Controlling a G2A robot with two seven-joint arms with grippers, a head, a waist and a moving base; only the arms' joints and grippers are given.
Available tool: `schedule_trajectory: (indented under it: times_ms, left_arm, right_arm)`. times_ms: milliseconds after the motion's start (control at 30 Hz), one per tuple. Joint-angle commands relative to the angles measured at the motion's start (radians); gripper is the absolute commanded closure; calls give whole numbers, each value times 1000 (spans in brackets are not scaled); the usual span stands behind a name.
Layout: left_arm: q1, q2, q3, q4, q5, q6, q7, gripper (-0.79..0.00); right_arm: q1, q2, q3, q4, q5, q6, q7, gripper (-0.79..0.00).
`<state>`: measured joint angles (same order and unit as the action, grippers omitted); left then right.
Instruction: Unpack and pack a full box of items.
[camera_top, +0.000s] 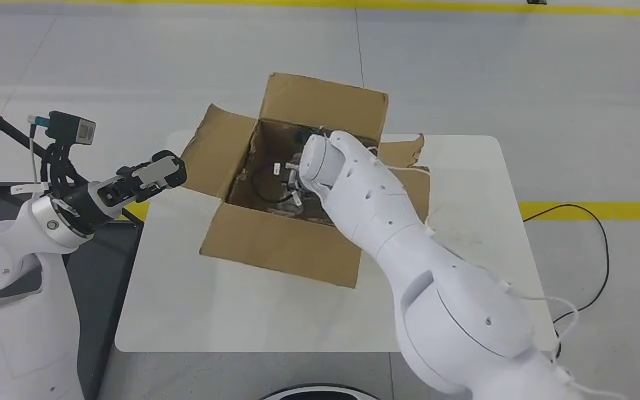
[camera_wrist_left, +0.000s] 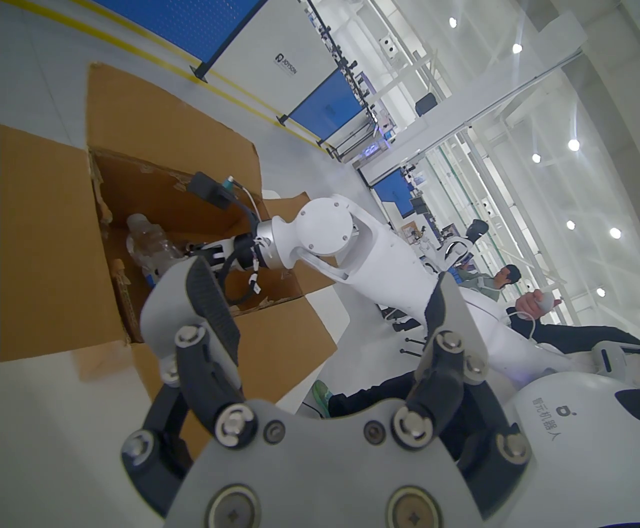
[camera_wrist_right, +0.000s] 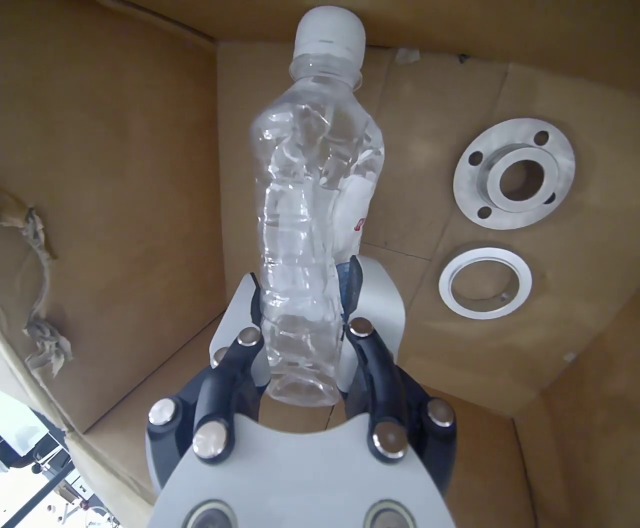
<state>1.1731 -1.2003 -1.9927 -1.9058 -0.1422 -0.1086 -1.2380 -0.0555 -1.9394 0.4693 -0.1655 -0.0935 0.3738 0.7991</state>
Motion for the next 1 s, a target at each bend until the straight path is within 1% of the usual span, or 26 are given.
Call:
schedule_trajectory:
  times_ms: [0, 333, 467, 633, 967]
  left_arm:
    - [0, 0, 0, 0, 0, 0, 0, -785]
    - [0, 0, 0, 0, 0, 0, 0, -785]
    - [0, 0, 0, 0, 0, 0, 0, -785]
    - [0, 0, 0, 0, 0, 0, 0, -785]
    - [0, 0, 0, 0, 0, 0, 0, -785]
  right_arm:
    - [2, 4, 7, -4, 1, -4, 0, 0]
    - [-9, 32, 44, -34, 7, -36, 11, 0]
    - [-21, 41, 46, -46, -13, -28, 31, 0]
    - [-26, 51, 59, -70, -23, -11, 17, 0]
    - [-35, 66, 33, -118, -129, 29, 152, 0]
